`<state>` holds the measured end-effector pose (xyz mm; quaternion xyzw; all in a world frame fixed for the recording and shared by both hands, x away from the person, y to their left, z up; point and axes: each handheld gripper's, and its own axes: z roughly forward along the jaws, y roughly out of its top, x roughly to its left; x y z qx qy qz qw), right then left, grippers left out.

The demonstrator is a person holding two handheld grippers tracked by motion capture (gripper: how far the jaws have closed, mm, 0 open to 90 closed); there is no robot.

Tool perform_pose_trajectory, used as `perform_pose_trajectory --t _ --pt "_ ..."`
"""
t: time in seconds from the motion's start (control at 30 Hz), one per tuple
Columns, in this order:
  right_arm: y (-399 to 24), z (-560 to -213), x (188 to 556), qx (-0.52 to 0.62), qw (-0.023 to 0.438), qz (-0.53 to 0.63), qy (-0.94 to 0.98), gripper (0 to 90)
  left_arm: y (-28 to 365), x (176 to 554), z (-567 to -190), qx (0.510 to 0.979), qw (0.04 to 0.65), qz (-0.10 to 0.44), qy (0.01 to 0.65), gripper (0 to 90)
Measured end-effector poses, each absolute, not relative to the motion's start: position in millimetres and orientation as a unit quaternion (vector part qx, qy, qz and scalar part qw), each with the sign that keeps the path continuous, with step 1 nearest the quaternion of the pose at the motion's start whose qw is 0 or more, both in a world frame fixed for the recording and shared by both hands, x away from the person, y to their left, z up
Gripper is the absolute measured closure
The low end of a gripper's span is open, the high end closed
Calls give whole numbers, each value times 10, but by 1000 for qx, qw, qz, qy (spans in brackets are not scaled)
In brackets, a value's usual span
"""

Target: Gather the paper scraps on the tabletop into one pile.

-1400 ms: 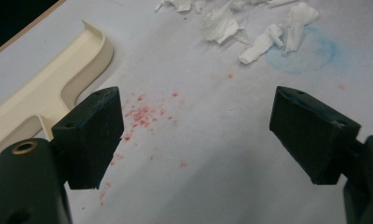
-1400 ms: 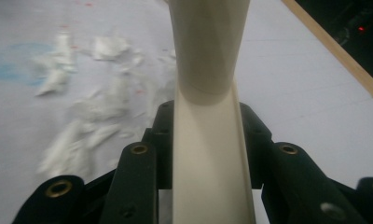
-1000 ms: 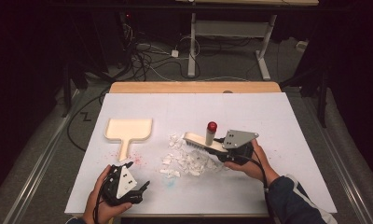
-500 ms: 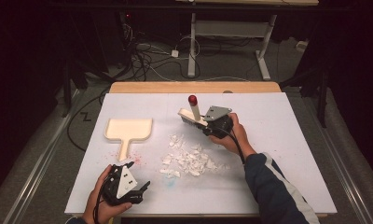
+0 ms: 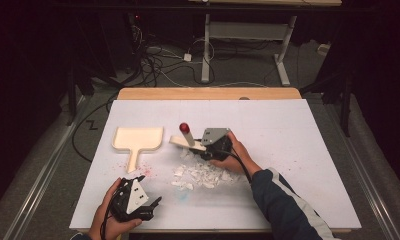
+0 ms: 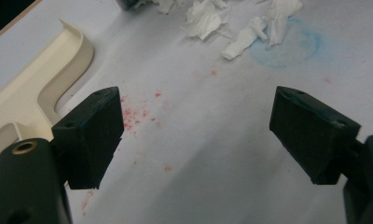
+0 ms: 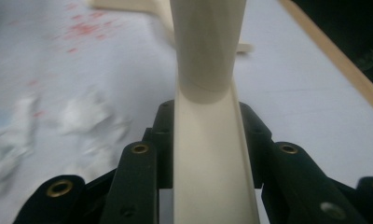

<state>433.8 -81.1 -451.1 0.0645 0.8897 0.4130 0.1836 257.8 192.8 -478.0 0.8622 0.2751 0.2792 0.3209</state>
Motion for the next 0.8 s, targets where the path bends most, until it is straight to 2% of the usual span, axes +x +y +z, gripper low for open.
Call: perform_pose_trajectory --t 0.07,0.3,0.4,0.57,0.8 --pt "-813 -4517 4274 46 183 406 894 674 1925 2579 -4782 862 321 280 276 168" --pt "-1110 -4415 4038 -25 126 415 901 677 1908 2580 -4781 864 317 278 274 168" --pt "-1185 -4385 3963 -43 117 414 902 678 1901 2581 -4787 865 317 277 273 168" --pt "-1339 -4313 3776 -53 131 421 896 682 1890 2582 -4785 866 315 278 272 168" --pt "-1483 -4139 3765 8 196 444 874 681 1881 2585 -4781 866 316 278 269 169"
